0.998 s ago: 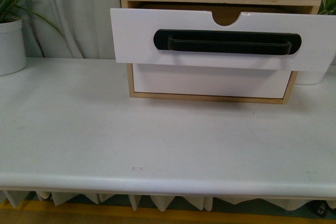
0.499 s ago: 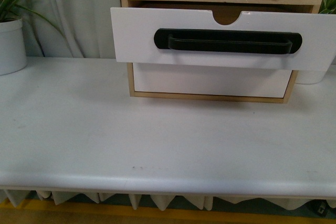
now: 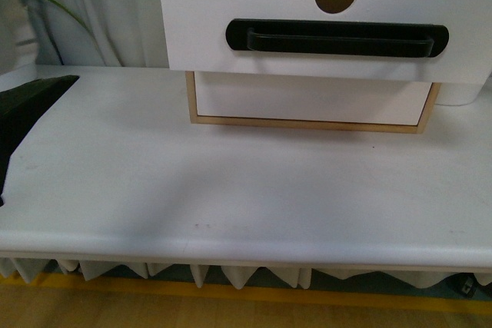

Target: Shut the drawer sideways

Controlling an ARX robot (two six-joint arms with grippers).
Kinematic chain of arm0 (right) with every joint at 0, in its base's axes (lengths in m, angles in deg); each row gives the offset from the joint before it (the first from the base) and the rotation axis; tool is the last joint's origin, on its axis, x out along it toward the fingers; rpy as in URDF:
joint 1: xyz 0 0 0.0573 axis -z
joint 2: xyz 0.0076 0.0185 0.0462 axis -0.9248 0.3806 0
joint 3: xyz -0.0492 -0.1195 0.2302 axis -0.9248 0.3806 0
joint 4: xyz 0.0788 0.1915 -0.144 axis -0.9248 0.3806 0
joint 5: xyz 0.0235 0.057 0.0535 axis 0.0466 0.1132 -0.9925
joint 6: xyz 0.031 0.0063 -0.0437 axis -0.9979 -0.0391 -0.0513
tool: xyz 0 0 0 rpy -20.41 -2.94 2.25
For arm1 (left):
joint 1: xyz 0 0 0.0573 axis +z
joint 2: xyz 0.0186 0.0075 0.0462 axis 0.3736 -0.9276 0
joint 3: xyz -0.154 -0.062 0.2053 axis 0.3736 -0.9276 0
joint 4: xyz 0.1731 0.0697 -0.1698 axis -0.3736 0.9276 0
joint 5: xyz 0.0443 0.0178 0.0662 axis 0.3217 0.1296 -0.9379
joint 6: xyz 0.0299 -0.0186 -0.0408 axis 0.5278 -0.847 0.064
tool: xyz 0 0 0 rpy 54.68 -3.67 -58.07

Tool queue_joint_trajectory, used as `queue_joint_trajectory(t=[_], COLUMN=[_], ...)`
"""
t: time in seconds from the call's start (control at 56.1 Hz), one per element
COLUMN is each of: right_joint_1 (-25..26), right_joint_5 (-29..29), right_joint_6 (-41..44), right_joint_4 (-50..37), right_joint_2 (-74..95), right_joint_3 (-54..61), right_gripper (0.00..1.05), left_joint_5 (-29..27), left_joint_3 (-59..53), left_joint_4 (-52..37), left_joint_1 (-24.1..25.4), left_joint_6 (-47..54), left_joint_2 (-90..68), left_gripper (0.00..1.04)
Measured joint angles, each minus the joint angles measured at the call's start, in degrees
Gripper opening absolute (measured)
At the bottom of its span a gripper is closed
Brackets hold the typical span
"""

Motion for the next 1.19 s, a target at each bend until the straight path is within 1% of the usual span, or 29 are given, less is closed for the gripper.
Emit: queue_joint_trajectory(t=[0.196,0.535,0.855,1.194], right_joint_1=[-0.7,-2.8,-5.4,-6.1], right_joint_5=[0.4,2.2,3.1,4.4], right_joint_6=[3.6,6.7,8.8,11.0], right_joint_4=[1.7,1.9,2.3,2.1], right_joint_2=[5.0,12.6,19.6,24.4], right_joint_3=[-5.1,-10.6,-15.1,-17.8], right_gripper=[0.95,0.95,0.95,0.95], left_joint_5=[0.5,0.1,-0.2,0.2], left_joint_3=[5.5,14.3,21.5,26.5], left_joint_4=[-1.6,-2.3,-1.6,-0.2], left_joint_1=[-0.3,-3.0,-4.3,-4.1], left_joint_6=[2.1,4.5,5.6,6.8], left_joint_2=[-7.4,-18.0,-24.2,-28.2], left_gripper=[0.98,0.98,0.98,0.98])
